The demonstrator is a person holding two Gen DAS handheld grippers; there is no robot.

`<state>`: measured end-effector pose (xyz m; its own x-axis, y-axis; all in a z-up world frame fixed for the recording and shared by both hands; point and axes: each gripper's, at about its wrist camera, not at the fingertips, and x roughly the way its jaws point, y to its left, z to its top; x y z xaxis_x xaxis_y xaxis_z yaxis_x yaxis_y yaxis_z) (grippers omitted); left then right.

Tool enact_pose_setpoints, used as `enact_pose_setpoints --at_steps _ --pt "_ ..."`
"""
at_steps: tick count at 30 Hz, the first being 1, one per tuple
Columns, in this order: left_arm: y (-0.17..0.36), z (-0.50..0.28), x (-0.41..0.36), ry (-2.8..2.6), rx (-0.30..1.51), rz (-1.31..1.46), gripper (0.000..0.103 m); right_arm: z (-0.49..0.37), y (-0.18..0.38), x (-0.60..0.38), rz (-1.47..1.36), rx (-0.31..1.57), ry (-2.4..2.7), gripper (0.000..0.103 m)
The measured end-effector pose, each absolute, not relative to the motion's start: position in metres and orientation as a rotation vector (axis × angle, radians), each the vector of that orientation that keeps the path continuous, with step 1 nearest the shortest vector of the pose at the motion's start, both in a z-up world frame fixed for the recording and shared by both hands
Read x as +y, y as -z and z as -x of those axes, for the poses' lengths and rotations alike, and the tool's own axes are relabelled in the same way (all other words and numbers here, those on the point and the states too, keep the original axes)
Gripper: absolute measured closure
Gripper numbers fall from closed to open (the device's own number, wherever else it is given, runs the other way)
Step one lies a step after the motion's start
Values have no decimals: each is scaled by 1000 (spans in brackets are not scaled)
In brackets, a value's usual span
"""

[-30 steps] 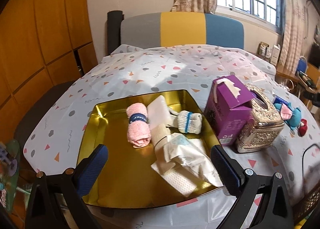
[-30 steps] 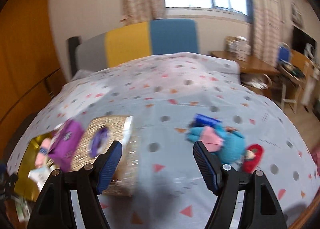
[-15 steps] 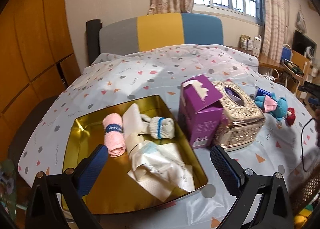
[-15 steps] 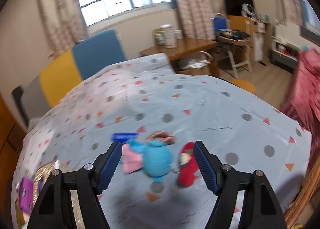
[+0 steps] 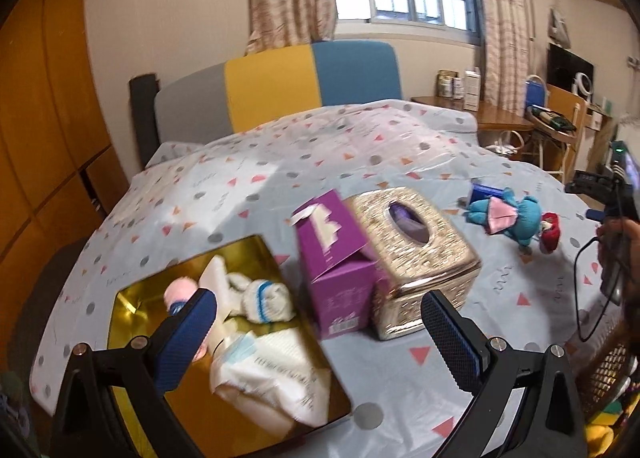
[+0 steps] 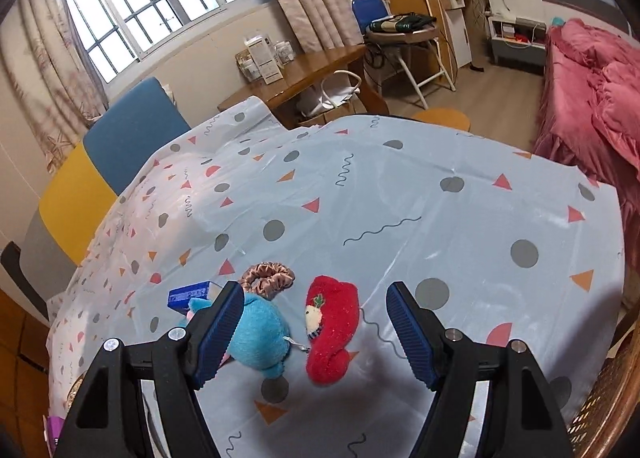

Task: Organize soft objects
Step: 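Move both tools back toward the blue plush and red sock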

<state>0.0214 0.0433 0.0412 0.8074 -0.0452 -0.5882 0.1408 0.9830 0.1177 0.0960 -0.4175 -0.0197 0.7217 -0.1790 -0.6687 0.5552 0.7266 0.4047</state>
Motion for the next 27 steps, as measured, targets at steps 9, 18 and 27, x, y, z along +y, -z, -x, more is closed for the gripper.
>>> enact_pose_setpoints --at_steps 9,18,27 --pt "-65 -43 -2 274 637 -125 0 -93 21 -420 -675 635 435 28" --pt "-74 -76 -60 408 697 -115 0 -87 25 -430 -765 615 424 28" --pt "-60 -96 -116 480 728 -143 0 -85 31 -435 -840 609 385 28"
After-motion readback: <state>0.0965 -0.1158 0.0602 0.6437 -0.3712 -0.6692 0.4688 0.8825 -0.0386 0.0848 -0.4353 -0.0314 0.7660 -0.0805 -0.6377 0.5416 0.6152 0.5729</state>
